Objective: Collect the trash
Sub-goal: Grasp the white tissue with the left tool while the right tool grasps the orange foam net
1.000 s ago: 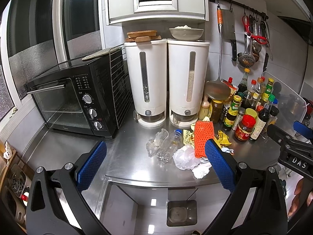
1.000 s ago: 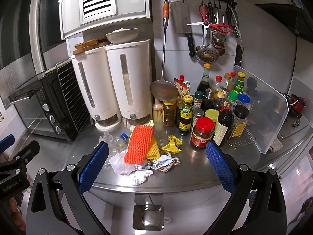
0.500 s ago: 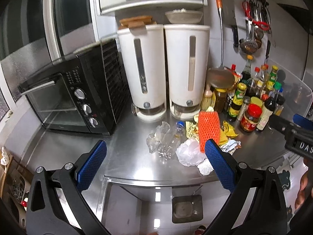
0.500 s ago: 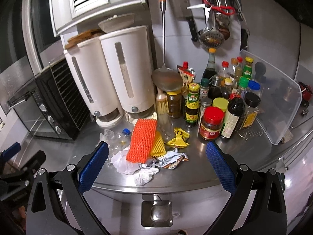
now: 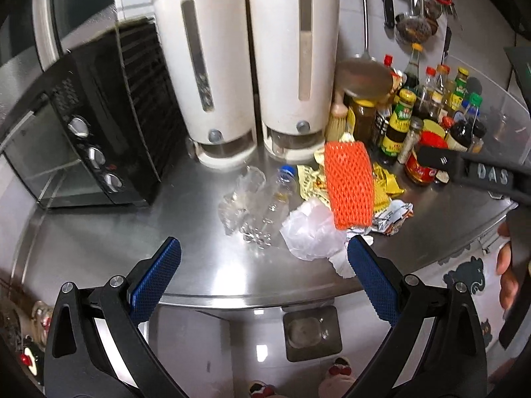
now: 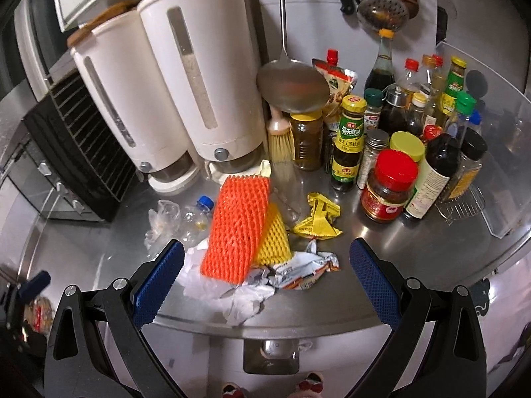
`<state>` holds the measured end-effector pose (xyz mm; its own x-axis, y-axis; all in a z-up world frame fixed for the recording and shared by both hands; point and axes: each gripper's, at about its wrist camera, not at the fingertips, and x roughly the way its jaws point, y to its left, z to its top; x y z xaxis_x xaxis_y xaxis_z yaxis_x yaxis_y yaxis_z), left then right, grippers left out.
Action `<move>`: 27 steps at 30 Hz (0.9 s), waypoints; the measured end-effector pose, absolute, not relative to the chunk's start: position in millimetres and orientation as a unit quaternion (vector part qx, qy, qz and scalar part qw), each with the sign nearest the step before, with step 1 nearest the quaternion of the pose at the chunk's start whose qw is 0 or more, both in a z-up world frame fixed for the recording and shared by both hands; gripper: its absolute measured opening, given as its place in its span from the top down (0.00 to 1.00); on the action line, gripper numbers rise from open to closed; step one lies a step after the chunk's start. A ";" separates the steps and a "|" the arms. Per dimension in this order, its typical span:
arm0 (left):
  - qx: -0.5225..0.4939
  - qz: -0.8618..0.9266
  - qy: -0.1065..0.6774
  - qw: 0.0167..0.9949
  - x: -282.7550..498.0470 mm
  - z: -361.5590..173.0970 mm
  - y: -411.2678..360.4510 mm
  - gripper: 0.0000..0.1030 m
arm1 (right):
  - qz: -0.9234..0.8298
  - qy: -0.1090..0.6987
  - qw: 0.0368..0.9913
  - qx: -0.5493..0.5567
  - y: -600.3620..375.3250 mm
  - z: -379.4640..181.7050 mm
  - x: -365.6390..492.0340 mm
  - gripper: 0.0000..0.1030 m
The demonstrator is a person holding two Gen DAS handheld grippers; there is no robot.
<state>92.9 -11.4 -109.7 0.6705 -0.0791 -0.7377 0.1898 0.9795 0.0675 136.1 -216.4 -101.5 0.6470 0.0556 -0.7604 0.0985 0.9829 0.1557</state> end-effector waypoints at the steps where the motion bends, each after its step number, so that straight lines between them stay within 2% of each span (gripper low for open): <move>1: 0.071 -0.079 0.402 0.909 95.3 -114.1 -12.3 0.08 | -0.010 0.423 0.902 0.091 -215.5 -104.5 140.3 0.03; 8: 0.079 -0.112 0.443 0.886 117.0 -155.0 -26.2 0.08 | 0.021 0.464 0.880 0.099 -206.3 -135.4 183.5 0.04; 13: 0.067 -0.139 0.472 0.868 134.8 -185.9 -37.7 0.20 | 0.040 0.483 0.867 0.116 -203.1 -155.0 206.4 0.10; 15: 0.069 -0.147 0.476 0.864 142.6 -196.8 -45.6 0.24 | 0.043 0.489 0.863 0.117 -200.4 -160.9 216.0 0.19; 19: 0.066 -0.160 0.486 0.856 155.0 -210.0 -56.0 0.30 | 0.052 0.507 0.853 0.111 -194.4 -173.5 231.2 0.29; 22: 0.061 -0.167 0.500 0.848 166.2 -221.3 -60.8 0.40 | 0.051 0.521 0.845 0.106 -192.1 -183.8 241.0 0.37; 24: 0.059 -0.171 0.507 0.843 172.6 -228.2 -62.8 0.50 | 0.051 0.528 0.841 0.102 -191.6 -188.9 245.5 0.49; 27: 0.050 -0.179 0.518 0.835 178.6 -234.6 -62.7 0.59 | 0.057 0.537 0.836 0.102 -191.6 -193.7 249.2 0.63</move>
